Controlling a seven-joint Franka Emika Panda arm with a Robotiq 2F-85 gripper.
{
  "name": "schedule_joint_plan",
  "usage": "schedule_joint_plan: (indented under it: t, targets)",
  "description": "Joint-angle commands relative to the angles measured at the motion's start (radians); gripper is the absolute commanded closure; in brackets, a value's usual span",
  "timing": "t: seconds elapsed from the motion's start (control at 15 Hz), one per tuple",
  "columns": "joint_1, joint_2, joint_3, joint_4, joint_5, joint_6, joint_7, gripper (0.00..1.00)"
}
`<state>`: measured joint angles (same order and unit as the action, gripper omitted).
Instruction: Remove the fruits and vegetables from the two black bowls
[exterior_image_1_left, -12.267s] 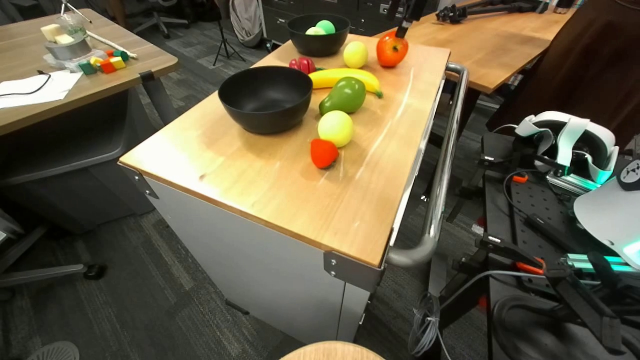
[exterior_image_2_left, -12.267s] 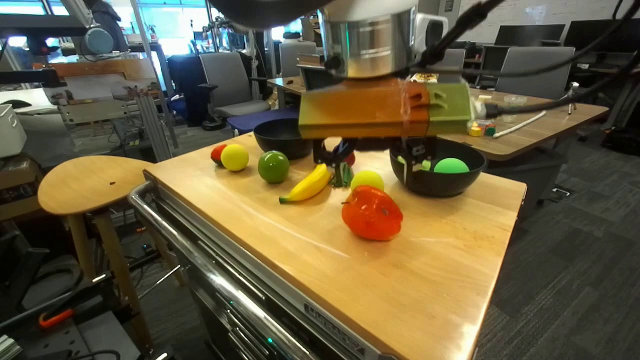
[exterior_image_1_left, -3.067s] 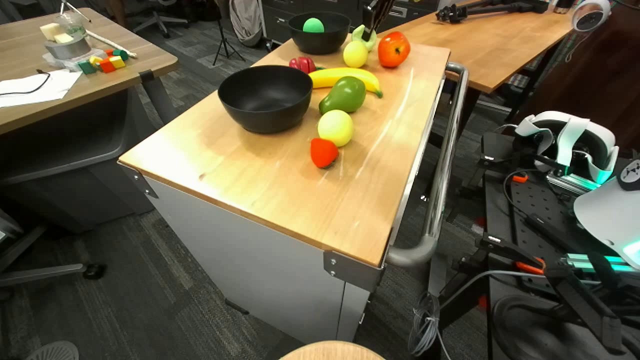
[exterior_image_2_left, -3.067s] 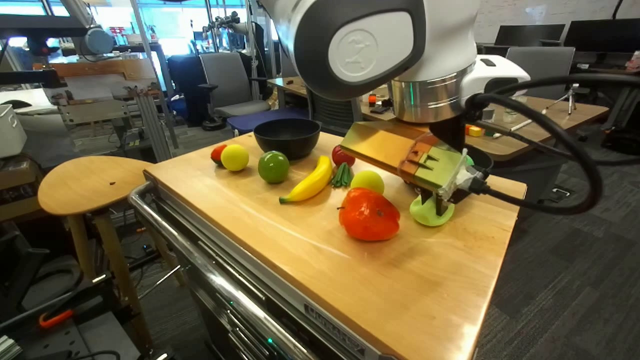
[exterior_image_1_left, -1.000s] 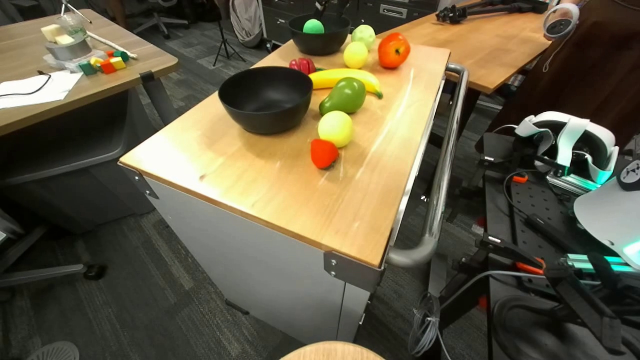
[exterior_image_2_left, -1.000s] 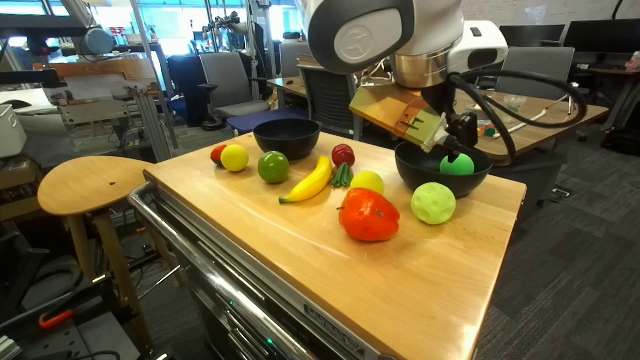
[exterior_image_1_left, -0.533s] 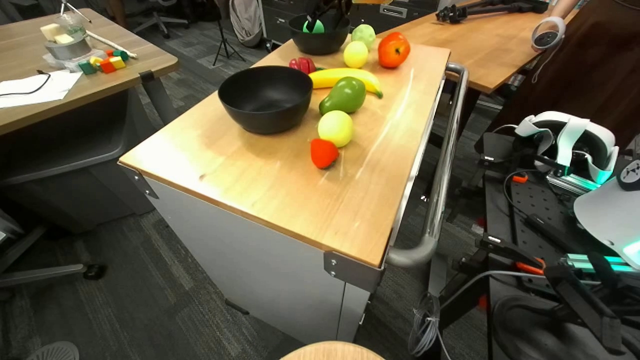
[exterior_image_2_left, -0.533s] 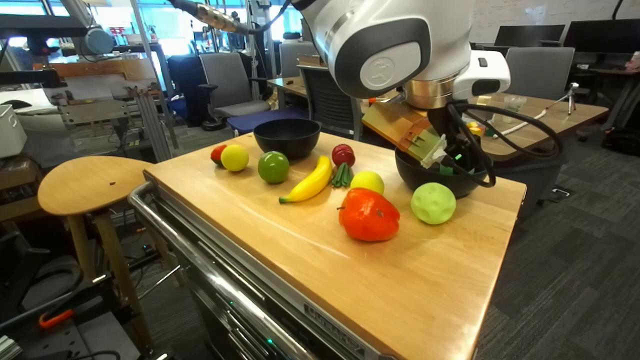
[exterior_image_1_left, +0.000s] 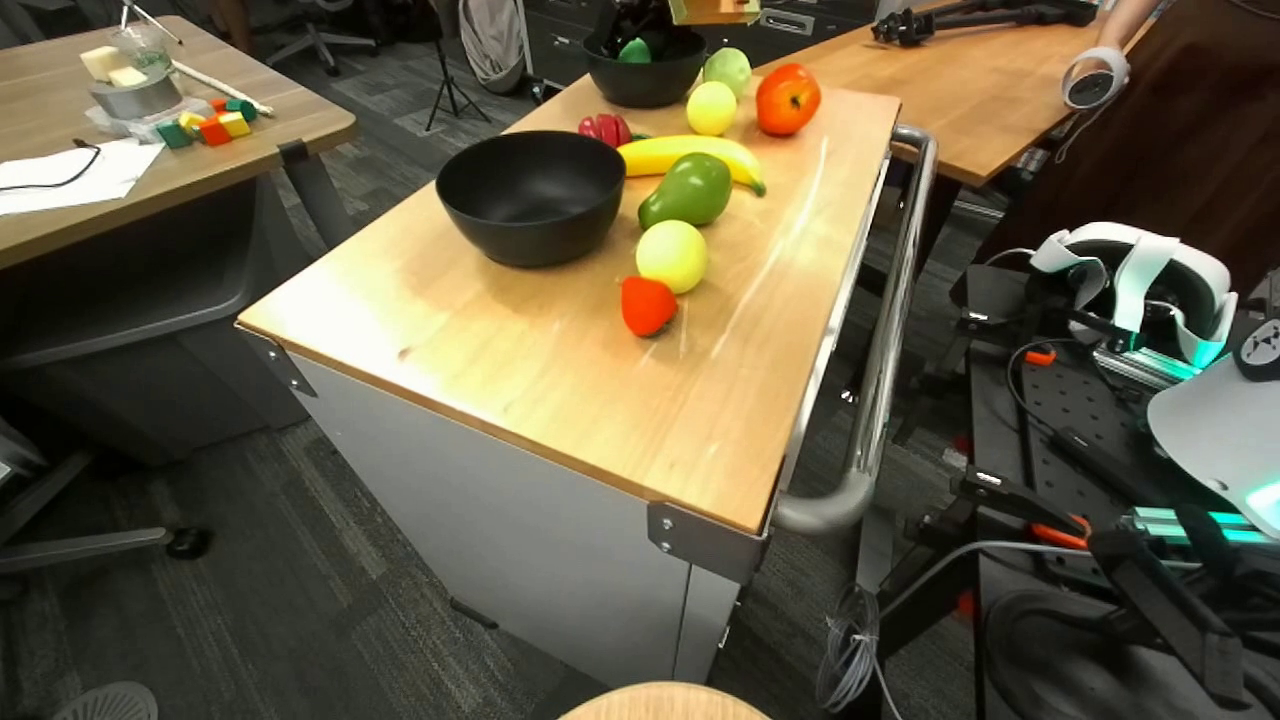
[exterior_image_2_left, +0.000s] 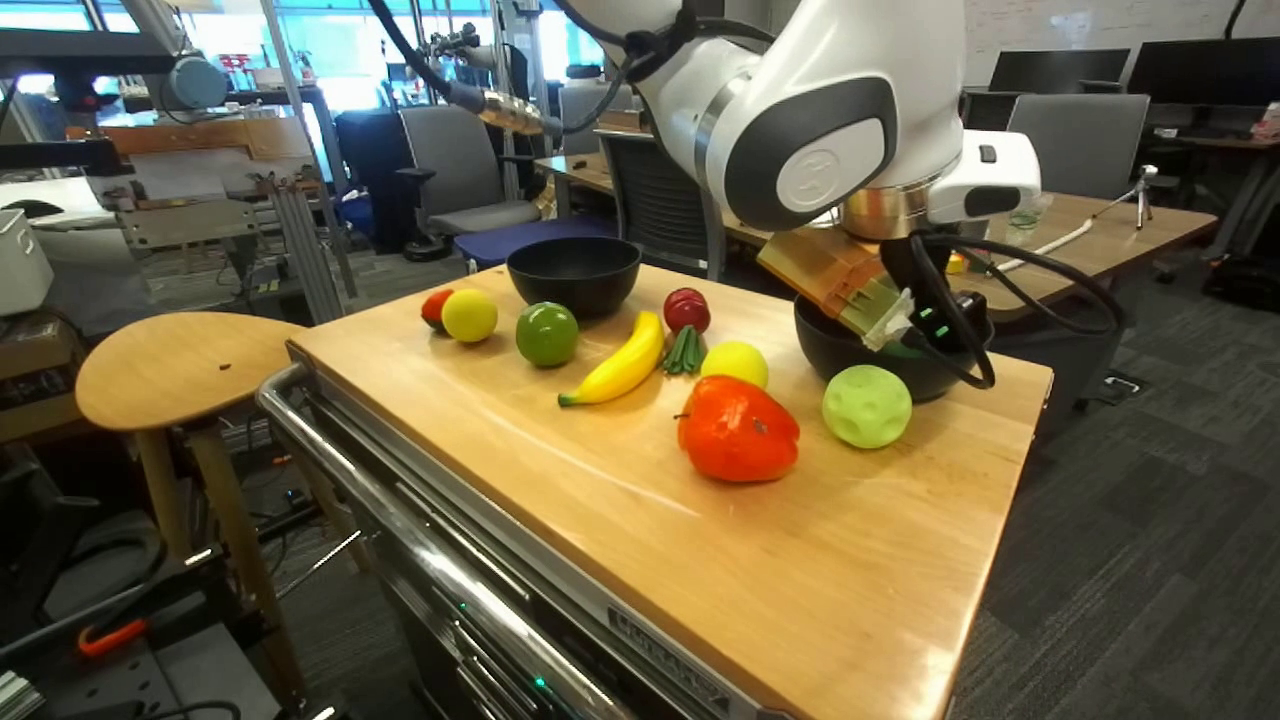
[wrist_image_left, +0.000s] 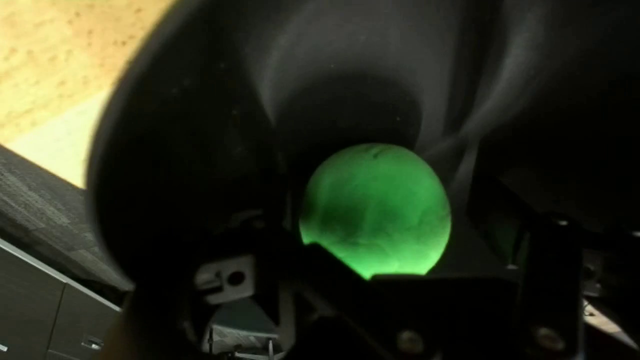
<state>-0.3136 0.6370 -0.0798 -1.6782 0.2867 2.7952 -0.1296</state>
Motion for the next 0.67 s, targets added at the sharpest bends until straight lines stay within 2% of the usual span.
schedule_joint_plan:
  t: [0.0,0.2,0.47,0.6]
  targets:
    - [0.027,0.045,-0.042,0.070,-0.067,-0.010,0.093,0.44]
    - [0.031,0.025,-0.050,0.061,-0.095,-0.030,0.117,0.65]
    - [0.003,-0.096,0.006,-0.033,-0.092,-0.078,0.044,0.69]
    - [-0.030,-0.193,0.062,-0.103,-0.065,-0.124,-0.046,0.69]
